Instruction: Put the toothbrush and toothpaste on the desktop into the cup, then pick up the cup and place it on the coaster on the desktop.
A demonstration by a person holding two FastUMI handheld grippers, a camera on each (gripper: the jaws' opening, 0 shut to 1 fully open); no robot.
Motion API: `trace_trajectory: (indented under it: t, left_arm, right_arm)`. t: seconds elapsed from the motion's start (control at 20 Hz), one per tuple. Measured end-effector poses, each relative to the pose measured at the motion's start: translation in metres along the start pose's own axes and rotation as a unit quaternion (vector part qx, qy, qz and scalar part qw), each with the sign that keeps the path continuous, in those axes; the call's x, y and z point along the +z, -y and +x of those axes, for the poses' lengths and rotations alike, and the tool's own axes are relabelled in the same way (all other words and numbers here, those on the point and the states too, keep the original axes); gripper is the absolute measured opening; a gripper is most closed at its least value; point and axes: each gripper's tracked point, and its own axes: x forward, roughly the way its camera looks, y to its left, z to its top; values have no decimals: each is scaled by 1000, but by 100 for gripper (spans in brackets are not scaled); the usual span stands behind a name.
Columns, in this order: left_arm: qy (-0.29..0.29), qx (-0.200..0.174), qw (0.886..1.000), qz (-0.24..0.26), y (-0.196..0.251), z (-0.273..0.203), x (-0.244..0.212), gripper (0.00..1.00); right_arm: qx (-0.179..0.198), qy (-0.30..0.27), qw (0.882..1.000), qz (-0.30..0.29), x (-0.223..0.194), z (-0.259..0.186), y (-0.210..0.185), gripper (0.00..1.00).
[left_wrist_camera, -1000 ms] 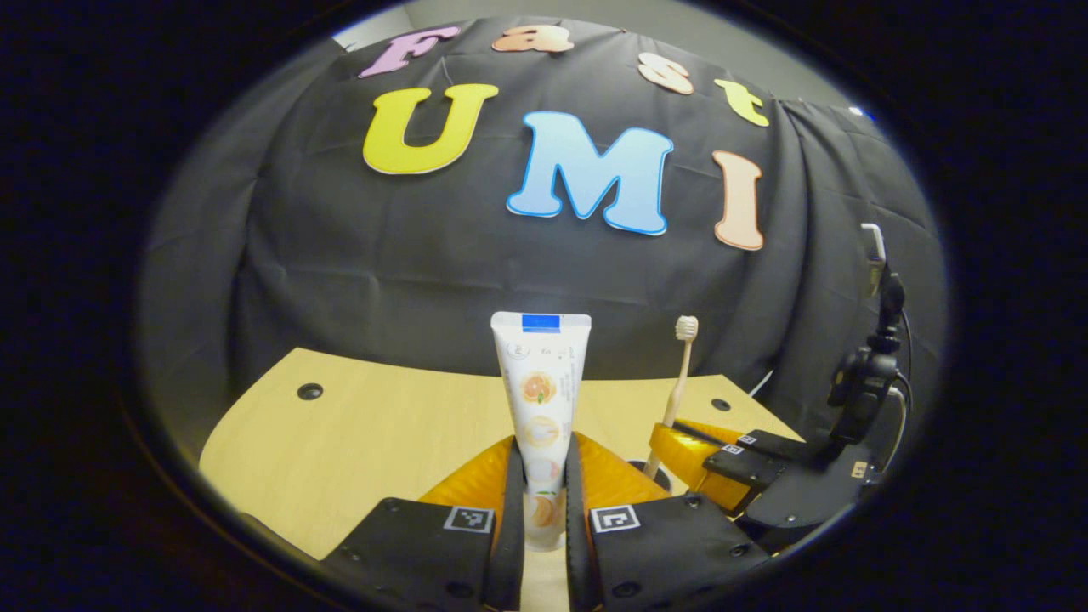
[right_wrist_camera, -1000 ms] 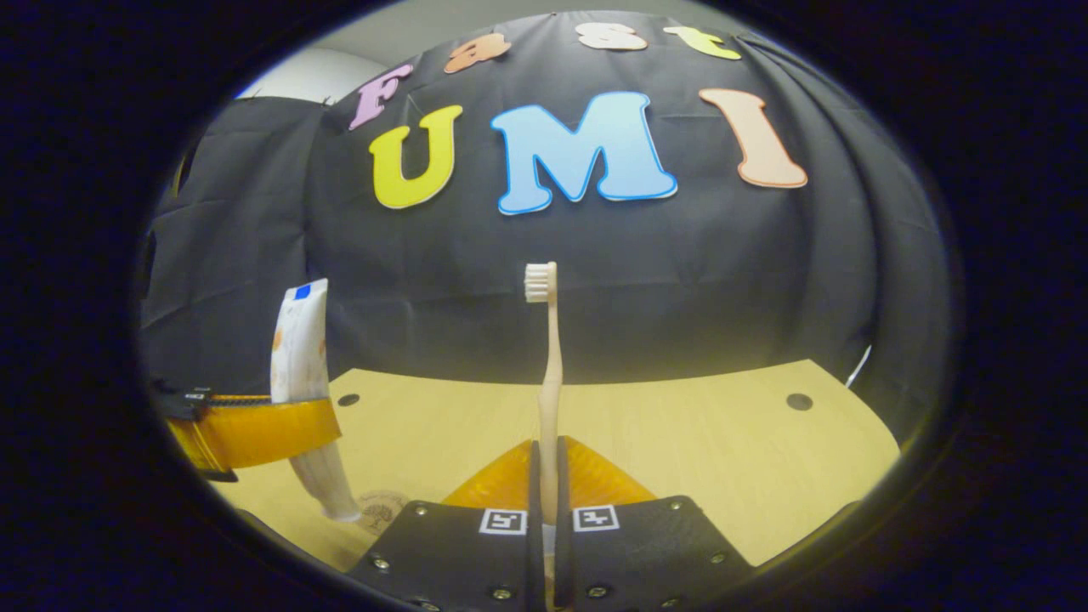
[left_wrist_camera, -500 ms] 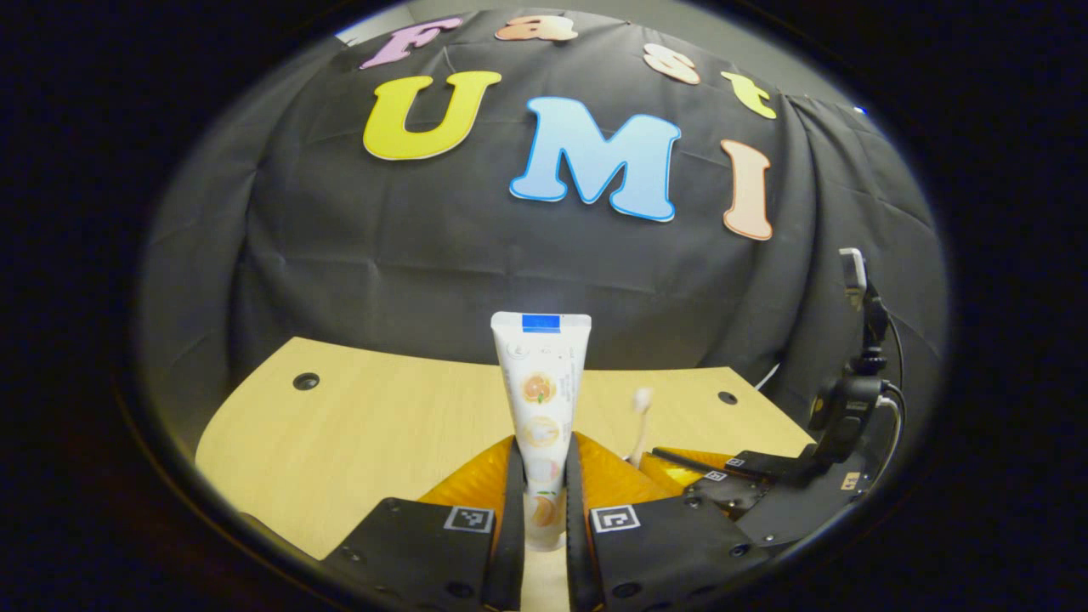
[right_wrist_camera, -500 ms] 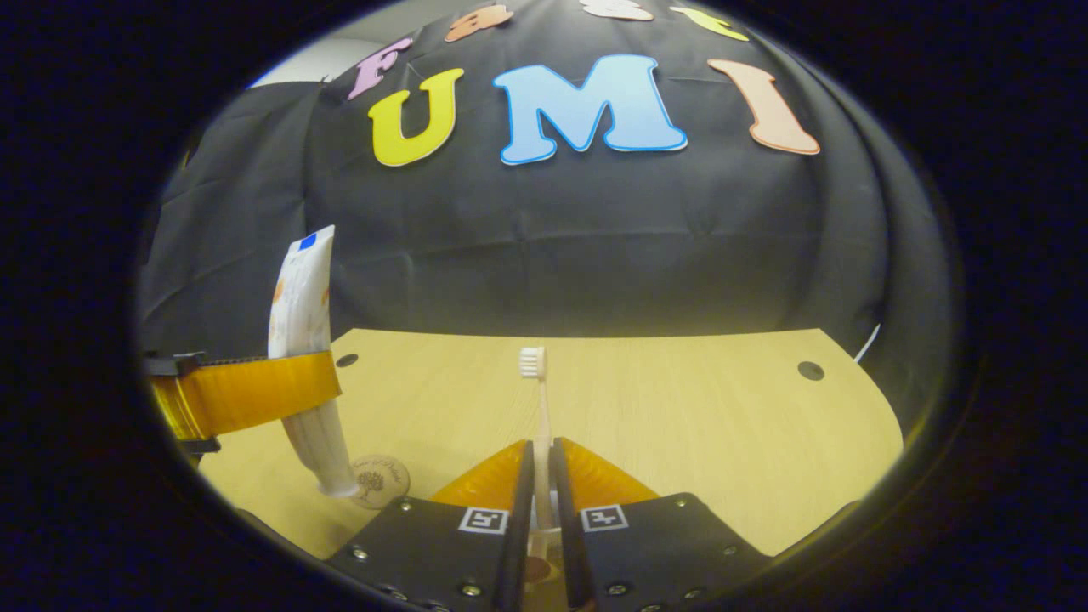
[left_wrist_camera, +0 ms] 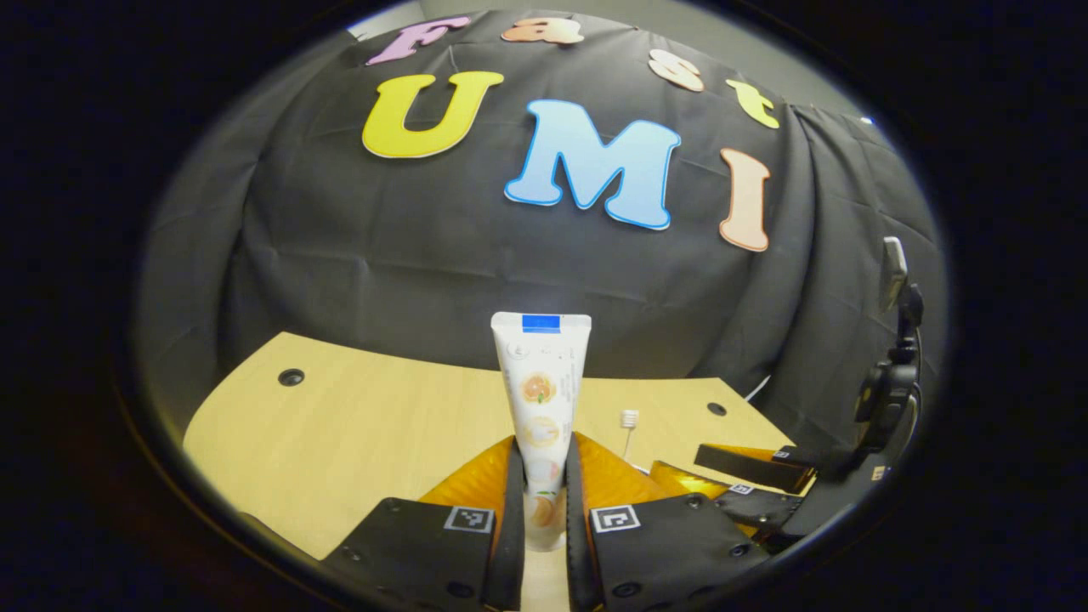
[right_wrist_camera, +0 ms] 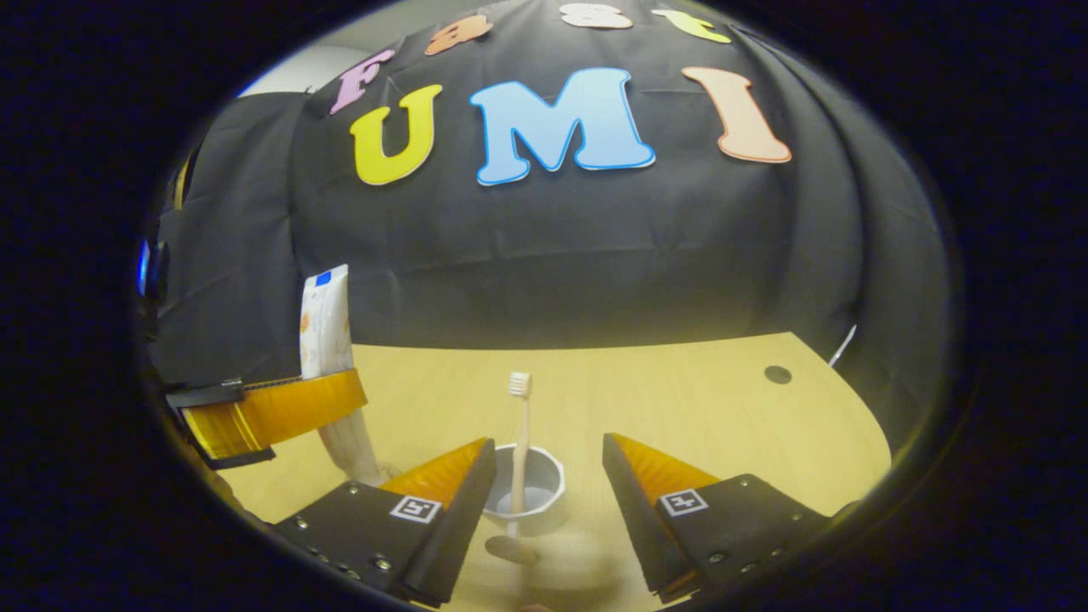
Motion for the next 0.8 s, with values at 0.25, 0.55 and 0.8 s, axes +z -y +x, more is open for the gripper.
trace_trajectory:
  t: [0.25,0.55,0.8]
  left_arm:
    - [32,-31,999,-13,22,12,12,27]
    - [65,-60,994,-58,44,45,12,27]
    - [58,-66,995,-45,62,64,-14,26]
  right_arm:
    - [-44,17,999,7,16,-39,33,78]
    - [-74,15,996,56,8,-76,55,78]
    - [-93,0,994,60,-6,-91,71,78]
